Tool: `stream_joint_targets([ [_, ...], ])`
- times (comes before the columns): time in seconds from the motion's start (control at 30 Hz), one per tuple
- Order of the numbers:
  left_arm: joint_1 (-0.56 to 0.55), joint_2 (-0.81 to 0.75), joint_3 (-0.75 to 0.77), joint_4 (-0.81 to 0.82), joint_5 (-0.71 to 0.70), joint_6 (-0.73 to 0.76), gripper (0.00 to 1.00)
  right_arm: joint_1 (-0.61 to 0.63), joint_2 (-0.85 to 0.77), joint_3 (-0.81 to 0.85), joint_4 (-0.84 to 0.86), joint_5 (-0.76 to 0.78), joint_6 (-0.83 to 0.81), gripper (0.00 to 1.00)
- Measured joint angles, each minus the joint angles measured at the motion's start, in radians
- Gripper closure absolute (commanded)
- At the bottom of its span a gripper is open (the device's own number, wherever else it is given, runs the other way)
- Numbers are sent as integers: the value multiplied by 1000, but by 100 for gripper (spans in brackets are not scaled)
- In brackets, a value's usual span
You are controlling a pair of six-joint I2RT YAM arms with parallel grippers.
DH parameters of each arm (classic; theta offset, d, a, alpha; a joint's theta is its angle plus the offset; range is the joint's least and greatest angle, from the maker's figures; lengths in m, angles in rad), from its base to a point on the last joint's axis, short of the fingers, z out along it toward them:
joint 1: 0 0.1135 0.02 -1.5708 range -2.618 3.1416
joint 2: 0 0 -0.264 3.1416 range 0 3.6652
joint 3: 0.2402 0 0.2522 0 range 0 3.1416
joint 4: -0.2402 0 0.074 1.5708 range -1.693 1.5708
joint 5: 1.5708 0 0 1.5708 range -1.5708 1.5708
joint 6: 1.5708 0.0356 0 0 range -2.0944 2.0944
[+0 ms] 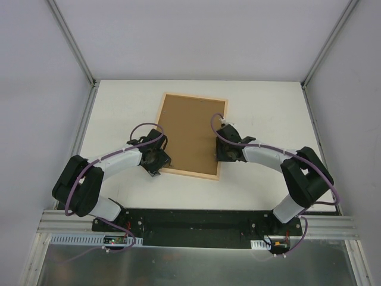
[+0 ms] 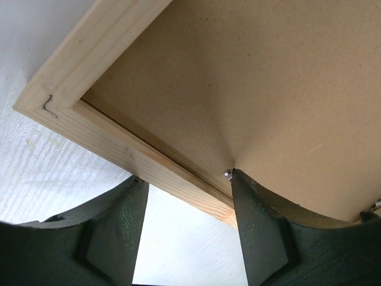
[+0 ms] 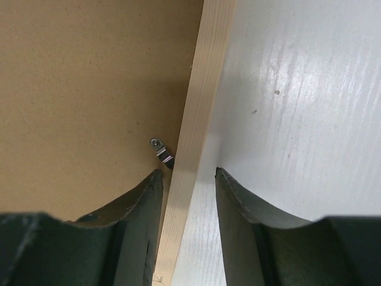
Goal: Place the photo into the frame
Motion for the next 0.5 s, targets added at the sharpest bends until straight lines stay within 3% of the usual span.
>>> stream_joint_targets([
  [0.2,0,-3,-2,2,0,22,44,0,55,73,-47,-6,-46,57],
  [0.5,0,-3,-2,2,0,26,44,-4,82,106,-57,1,-52,87],
])
